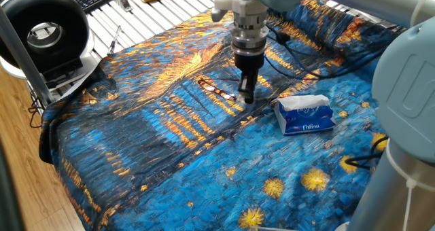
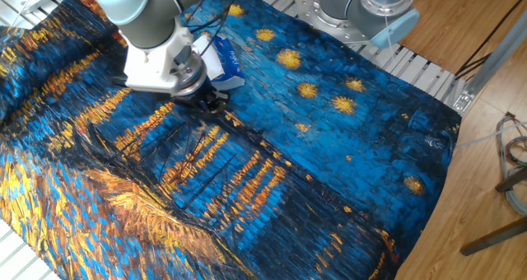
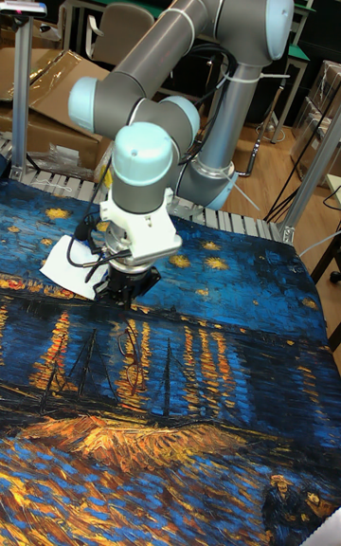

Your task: Unfold the leg of the glasses (with one hand)

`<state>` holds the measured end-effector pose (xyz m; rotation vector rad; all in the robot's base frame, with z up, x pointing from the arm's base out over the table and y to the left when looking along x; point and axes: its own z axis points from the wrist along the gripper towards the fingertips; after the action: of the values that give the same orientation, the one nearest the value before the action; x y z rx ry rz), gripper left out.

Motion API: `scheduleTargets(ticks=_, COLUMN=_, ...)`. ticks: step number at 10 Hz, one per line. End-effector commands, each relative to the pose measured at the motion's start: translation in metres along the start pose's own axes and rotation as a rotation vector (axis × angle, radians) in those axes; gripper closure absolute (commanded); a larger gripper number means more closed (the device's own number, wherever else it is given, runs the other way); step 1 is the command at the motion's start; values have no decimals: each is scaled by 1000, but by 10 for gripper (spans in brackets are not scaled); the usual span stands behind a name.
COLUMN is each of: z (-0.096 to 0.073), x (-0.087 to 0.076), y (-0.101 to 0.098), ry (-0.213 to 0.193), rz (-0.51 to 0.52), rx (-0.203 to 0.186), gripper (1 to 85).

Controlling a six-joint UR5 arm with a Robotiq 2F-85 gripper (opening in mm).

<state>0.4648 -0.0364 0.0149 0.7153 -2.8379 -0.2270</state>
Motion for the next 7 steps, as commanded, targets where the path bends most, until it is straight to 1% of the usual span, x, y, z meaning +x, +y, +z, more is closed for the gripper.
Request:
scheduleTargets(ticks=1, z=15, x=12, y=18, ry=11, rz=27, rx=-77, gripper=847)
scheduleTargets(ticks=2, z=17, x=19, y=20, ry=38, rz=20, rx=-85, gripper=847)
scheduleTargets(ticks=3, z=19, x=24, y=27, ry=62, rz=16, rx=-115, gripper=847)
scheduleTargets(ticks=4, z=21, x=25, y=29, ry=67, rz=5, rx=-128, gripper=847)
scheduleTargets(ticks=7, z=24, x=29, y=30, ry=93, rz=-5, rx=-134, gripper=847)
